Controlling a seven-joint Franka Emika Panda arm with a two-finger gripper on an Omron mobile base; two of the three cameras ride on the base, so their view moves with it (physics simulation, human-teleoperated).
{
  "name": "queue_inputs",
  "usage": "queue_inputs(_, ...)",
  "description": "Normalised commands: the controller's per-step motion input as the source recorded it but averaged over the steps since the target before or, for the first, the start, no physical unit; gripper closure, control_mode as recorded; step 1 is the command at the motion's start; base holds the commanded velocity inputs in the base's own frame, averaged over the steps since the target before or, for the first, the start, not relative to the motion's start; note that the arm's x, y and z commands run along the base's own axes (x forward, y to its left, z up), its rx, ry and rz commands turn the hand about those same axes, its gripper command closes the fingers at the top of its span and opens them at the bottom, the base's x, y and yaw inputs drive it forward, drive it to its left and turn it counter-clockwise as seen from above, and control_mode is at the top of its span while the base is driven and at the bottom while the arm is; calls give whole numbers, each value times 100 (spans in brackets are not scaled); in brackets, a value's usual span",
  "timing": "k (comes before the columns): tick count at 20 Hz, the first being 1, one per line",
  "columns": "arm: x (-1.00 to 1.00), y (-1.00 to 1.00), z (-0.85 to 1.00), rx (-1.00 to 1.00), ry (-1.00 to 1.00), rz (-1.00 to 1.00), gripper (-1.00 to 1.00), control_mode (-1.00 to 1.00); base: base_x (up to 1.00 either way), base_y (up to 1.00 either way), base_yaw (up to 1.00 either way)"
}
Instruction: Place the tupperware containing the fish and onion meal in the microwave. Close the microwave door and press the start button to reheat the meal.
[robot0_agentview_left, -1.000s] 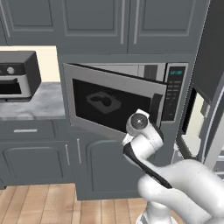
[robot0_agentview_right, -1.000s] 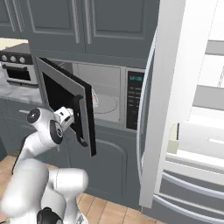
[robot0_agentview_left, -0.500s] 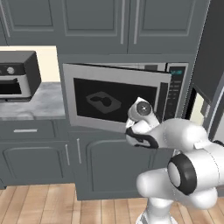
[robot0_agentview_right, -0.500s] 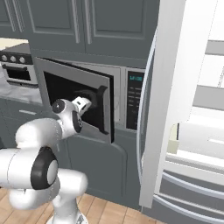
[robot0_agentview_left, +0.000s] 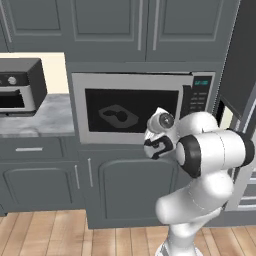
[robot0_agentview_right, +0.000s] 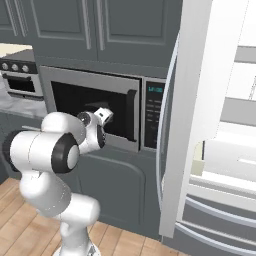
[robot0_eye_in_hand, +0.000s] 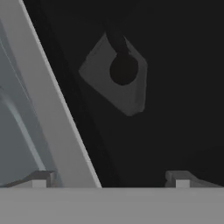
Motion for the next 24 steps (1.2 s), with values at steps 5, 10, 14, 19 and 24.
queue_inputs(5,44,-14,4,6,0,7,-100,-100,0,0,0)
queue_inputs(10,92,0,44,5,13,1,-100,-100,0,0,0)
queue_inputs(14,53,0,69,2,19,0,-100,-100,0,0,0)
queue_inputs(19,-80,3,79,-1,2,0,-100,-100,0,0,0)
queue_inputs(24,-100,1,100,-6,10,0,-100,-100,0,0,0)
